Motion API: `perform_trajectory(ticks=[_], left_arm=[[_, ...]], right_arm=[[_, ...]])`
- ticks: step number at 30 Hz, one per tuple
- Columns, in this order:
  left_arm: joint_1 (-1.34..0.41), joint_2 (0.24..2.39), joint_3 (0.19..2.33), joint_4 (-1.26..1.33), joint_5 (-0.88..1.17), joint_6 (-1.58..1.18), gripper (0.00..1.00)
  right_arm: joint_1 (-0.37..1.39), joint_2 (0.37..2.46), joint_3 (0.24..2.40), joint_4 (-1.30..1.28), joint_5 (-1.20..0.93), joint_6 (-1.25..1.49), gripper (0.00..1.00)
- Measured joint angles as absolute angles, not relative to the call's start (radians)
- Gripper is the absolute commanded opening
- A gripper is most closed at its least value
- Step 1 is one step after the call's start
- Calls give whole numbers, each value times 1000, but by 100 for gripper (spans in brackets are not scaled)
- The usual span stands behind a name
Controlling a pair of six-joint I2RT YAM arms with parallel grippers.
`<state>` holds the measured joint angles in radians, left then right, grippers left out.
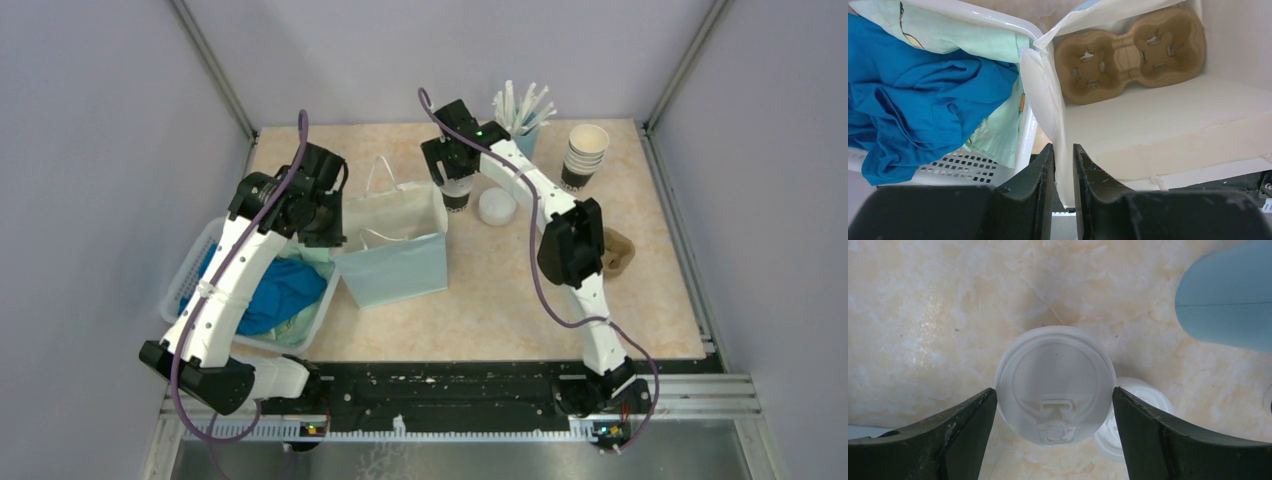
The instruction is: Pack the takeout coffee
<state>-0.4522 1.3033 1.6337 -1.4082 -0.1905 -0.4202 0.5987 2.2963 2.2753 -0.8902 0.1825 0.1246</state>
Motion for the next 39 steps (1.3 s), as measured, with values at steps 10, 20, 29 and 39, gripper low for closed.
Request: perform_trajectory(ticks=[10,20,29,39], left_arm=[[-452,1303,1634,-1407,-181,-420,28],[-452,1303,1634,-1407,-180,-416,32],[-452,1303,1634,-1405,-176,-416,39],[-452,1303,1633,-1391,-173,-416,48]], right_arm=[[607,2320,2307,-910,184,115,87],[608,2333,2333,-926,183,116,79],[608,2333,2345,-940,183,131,76],[608,2223,2257,-961,155,182,74]])
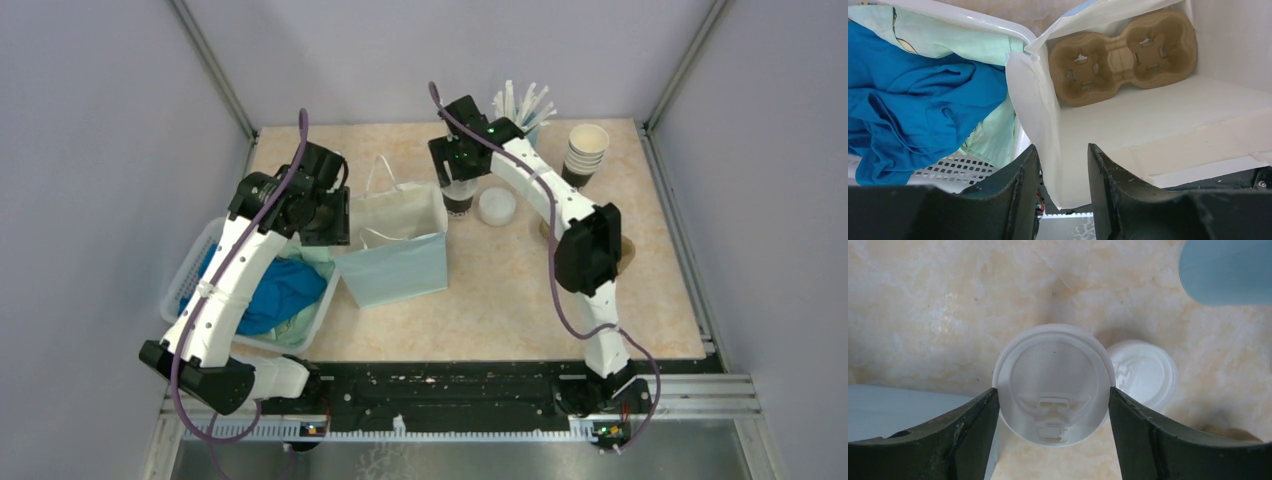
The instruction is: Pack the takeout coffee
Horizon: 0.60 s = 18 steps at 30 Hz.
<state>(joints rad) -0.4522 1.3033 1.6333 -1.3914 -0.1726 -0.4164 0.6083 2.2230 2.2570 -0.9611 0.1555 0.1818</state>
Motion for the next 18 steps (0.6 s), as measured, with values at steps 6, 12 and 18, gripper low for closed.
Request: perform_trajectory(ticks=[6,12,18], left_arm=[[-452,1303,1632,-1381,-172,-417,50],[-452,1303,1628,-1361,-173,-412,44],[-452,1305,1619,-1328,-175,-379,31]], right_arm=[[608,1955,1982,-939,133,218,74],[608,1663,1694,-920,117,233,75],[608,1382,1512,-933,67,234,74]])
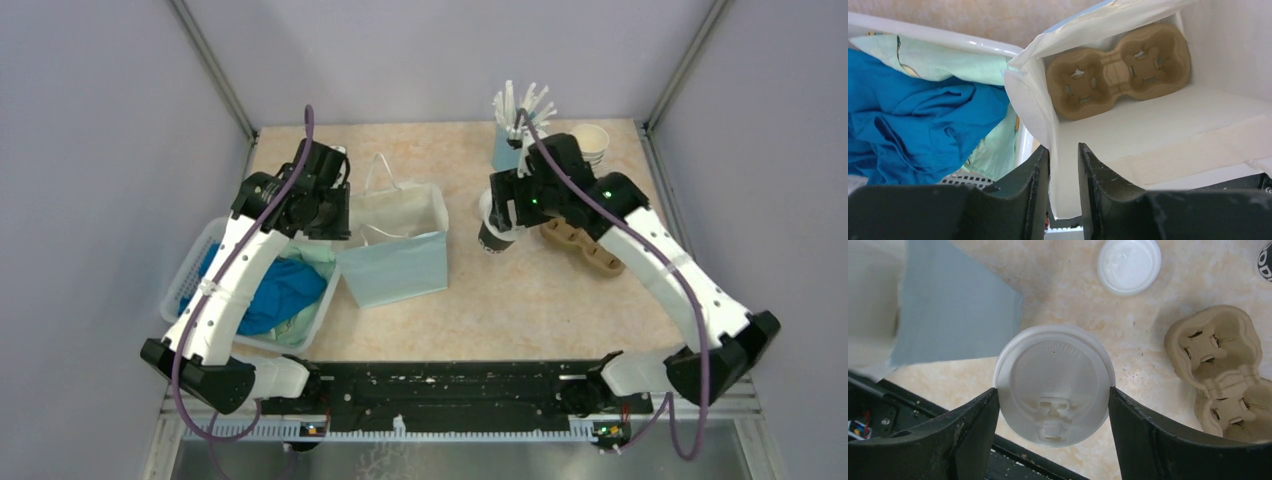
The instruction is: Pack the takeout coffee
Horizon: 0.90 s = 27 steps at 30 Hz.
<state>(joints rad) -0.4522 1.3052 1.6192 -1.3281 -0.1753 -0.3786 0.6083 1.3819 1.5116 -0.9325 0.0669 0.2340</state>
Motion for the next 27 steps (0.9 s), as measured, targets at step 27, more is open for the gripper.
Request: perform_trajectory(ticks=[27], left_arm=[[-452,1213,1465,-955,77,-250,16]], right_arm=[[670,1274,1966,-1183,-275,68,66]])
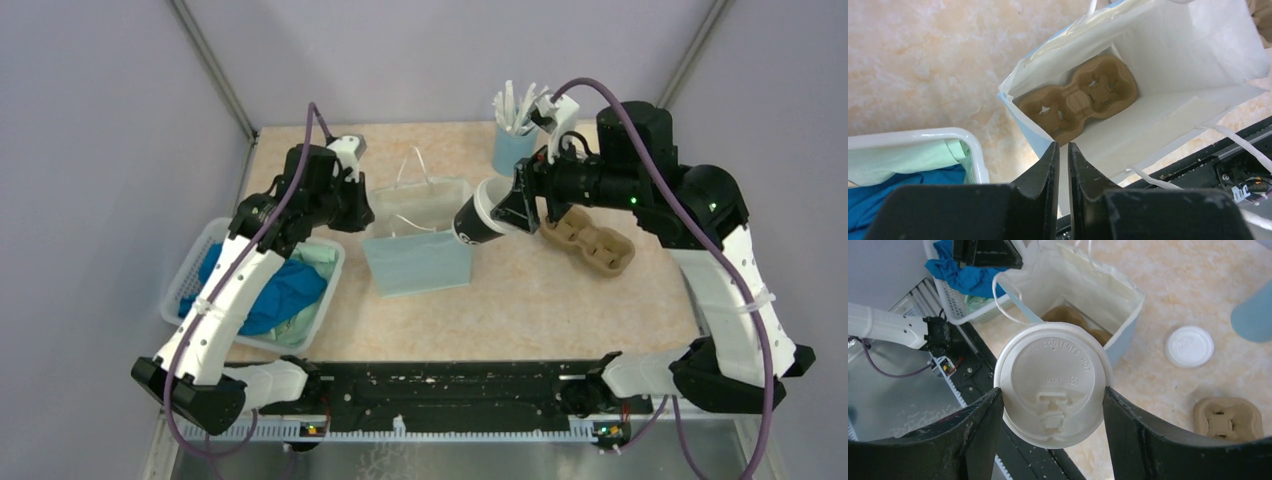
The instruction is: Pack the takeout coffee
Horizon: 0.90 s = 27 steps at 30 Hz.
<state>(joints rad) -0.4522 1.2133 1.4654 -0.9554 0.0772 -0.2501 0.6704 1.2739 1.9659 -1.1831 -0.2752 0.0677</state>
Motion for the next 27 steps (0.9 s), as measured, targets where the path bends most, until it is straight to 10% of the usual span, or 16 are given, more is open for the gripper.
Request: perform_trajectory(ticks=[5,14,27], left_arm=[[-452,1179,1441,-888,86,-209,16],[-452,1260,1579,-979,-21,-257,57],[-451,1332,1593,-1084,-103,-328,48]], right_arm=[[732,1369,2084,-1193,-233,51,66],[831,1506,2114,-1191,-89,28,65],[833,1506,2114,-1122,-23,2,64]])
